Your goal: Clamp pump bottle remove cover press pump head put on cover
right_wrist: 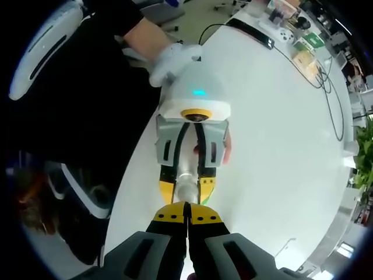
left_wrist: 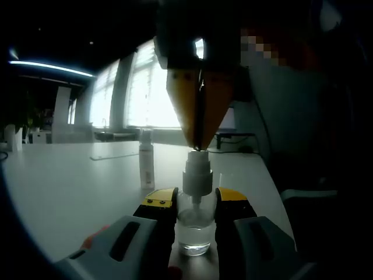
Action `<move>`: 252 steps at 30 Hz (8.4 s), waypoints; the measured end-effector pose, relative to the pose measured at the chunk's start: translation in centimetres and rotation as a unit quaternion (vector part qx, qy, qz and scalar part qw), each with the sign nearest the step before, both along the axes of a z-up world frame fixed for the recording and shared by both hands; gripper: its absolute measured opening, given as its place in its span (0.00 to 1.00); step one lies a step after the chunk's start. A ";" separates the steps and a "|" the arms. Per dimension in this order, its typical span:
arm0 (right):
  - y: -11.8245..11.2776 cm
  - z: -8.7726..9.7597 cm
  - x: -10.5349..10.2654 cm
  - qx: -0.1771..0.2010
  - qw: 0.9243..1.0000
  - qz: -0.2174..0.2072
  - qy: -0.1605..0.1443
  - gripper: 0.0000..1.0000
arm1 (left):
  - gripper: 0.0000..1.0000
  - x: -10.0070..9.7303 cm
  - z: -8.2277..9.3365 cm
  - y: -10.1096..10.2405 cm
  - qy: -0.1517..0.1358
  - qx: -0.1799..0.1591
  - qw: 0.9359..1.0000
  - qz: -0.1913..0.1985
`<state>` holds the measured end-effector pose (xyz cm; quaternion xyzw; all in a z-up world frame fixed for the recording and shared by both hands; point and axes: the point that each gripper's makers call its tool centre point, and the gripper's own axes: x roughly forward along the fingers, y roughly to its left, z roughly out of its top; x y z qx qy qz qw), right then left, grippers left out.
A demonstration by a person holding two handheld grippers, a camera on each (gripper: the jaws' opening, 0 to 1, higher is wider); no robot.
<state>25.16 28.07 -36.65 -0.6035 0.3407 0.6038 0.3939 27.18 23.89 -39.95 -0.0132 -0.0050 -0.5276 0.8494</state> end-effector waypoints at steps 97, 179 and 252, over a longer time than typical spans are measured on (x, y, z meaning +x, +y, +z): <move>-0.6 5.7 0.9 0.498 0.841 -0.212 0.006 0.15 | 0.16 0.1 -0.1 0.2 0.000 0.001 1.000 0.005; -15.6 3.5 -1.4 0.647 0.480 -0.555 -0.207 0.16 | 0.16 0.2 -0.5 0.2 -0.007 0.016 1.000 0.011; -16.5 -5.8 0.2 0.566 0.507 -0.603 -0.241 0.17 | 0.16 0.2 -0.8 0.2 -0.010 0.026 1.000 0.014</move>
